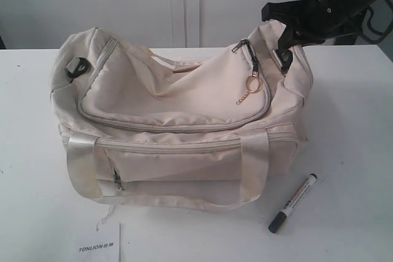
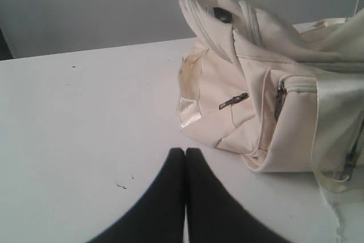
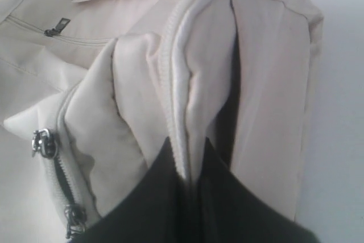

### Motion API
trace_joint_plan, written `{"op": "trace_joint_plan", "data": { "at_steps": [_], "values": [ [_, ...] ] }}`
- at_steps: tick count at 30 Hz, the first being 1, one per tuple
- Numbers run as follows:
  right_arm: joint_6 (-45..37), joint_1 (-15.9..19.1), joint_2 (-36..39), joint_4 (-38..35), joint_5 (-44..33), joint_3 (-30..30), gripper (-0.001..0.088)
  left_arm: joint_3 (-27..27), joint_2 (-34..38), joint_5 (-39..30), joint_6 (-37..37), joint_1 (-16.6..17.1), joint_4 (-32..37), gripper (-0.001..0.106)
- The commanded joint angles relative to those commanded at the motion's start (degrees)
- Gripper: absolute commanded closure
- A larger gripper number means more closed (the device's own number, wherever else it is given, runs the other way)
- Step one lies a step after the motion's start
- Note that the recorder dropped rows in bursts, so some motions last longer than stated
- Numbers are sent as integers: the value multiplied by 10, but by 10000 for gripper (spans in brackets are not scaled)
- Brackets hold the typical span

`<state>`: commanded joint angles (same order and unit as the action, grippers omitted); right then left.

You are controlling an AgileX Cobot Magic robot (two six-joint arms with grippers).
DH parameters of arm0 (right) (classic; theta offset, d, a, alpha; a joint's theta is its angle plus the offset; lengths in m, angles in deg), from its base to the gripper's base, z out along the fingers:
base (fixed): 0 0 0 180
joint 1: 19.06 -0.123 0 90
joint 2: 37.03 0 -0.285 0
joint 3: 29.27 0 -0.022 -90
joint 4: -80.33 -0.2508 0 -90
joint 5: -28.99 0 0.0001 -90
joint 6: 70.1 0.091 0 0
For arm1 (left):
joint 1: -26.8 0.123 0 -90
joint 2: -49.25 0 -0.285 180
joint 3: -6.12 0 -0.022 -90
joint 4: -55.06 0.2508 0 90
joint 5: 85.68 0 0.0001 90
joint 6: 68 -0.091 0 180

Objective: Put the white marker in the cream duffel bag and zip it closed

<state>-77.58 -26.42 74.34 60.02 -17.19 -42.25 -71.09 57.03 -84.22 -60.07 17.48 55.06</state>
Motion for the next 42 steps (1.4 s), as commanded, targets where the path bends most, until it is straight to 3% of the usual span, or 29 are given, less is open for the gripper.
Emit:
{"op": "trace_joint_plan", "data": {
  "at_steps": [11, 17, 22, 30, 37, 42],
  "values": [
    [0, 0, 0, -2, 4, 0, 868, 0, 0, 31, 45, 0, 0, 1053],
    [0, 0, 0, -2, 4, 0, 868, 89, 10, -70, 49, 0, 5, 1053],
    [0, 0, 0, -2, 4, 0, 868, 177, 93, -132, 25, 0, 5, 1053],
    [0, 0, 0, -2, 9, 0, 868, 246, 161, -152, 9, 0, 5, 1053],
    [0, 0, 0, -2, 17, 0, 868, 269, 185, -179, -52, 0, 5, 1053],
    [0, 0, 0, -2, 17, 0, 868, 303, 220, -207, -56, 0, 5, 1053]
  ]
}}
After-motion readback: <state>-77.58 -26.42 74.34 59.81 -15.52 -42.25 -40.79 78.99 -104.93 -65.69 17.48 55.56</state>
